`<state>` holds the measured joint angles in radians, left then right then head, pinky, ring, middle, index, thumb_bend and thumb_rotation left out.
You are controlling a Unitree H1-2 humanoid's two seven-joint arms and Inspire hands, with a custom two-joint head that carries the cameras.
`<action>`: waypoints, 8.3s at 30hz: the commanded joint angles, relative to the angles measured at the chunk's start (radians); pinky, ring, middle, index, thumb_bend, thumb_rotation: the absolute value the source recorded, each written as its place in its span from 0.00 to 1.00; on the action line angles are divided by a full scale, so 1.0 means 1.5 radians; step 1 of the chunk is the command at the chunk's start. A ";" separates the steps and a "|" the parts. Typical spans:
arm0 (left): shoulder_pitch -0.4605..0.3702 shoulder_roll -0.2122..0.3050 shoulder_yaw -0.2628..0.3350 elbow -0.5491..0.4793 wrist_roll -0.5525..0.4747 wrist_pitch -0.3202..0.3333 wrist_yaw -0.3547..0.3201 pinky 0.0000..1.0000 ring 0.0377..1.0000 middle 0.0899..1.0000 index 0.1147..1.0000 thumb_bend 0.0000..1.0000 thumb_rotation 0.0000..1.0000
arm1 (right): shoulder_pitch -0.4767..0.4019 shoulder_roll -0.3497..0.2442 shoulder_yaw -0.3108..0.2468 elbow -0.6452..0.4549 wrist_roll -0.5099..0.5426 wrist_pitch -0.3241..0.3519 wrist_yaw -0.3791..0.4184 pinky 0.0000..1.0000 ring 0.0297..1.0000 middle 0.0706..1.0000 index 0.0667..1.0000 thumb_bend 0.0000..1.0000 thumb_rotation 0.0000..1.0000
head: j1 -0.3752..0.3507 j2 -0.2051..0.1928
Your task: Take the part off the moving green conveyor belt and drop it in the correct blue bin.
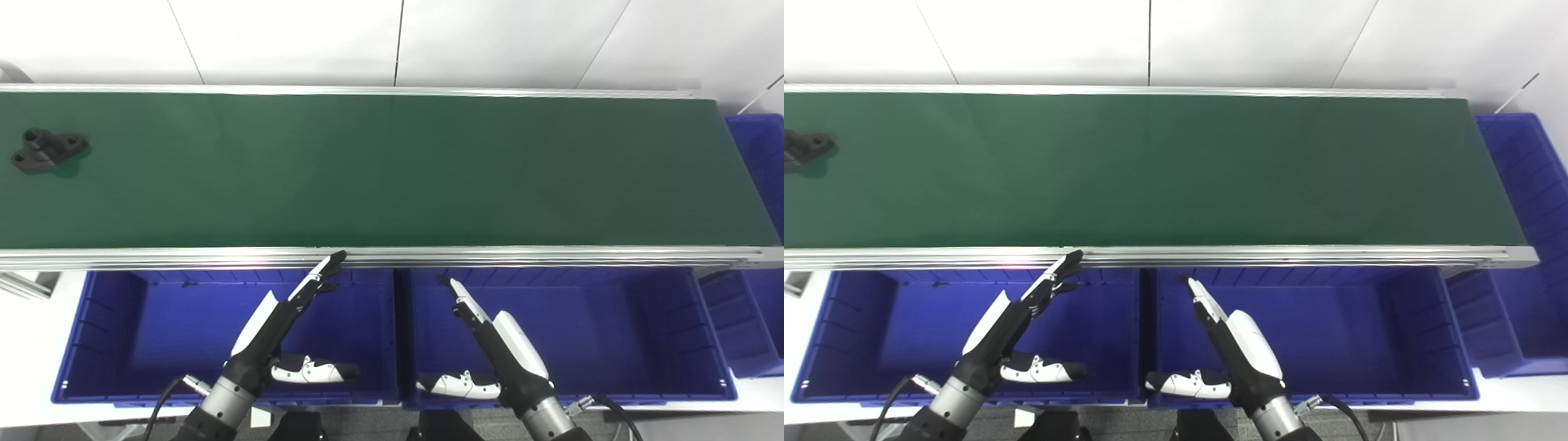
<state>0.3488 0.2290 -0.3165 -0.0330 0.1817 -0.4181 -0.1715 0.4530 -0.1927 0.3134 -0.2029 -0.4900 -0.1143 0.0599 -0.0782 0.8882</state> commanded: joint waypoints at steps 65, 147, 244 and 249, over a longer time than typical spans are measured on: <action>-0.042 -0.001 -0.099 0.097 0.016 -0.035 0.125 0.86 0.94 0.98 0.95 0.82 0.36 | 0.010 -0.005 -0.059 0.042 0.091 -0.058 -0.026 0.91 0.97 1.00 1.00 0.96 0.47 | 0.034 -0.151; -0.105 0.031 -0.247 0.150 0.038 -0.035 0.293 0.78 0.86 0.90 0.88 0.87 0.29 | -0.009 -0.044 -0.055 -0.002 0.099 -0.237 -0.232 0.93 0.90 0.91 0.98 0.85 0.40 | 0.178 -0.203; 0.001 0.024 -0.066 -0.026 -0.006 -0.008 0.082 0.91 0.94 0.96 0.96 0.86 0.46 | -0.535 0.018 -0.062 0.009 -0.029 0.166 0.118 0.77 0.85 0.87 0.93 0.86 0.46 | 0.003 0.025; 0.014 0.014 -0.046 -0.048 0.008 0.001 0.070 0.90 0.94 0.97 0.96 0.85 0.47 | -0.549 0.006 -0.054 0.027 -0.026 0.165 0.134 0.75 0.84 0.87 0.93 0.86 0.46 | 0.016 0.036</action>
<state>0.3617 0.2587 -0.3974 -0.0664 0.1859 -0.4118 -0.0619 -0.3288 -0.1789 0.2362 -0.1495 -0.5348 0.1307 0.2630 -0.0537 0.9419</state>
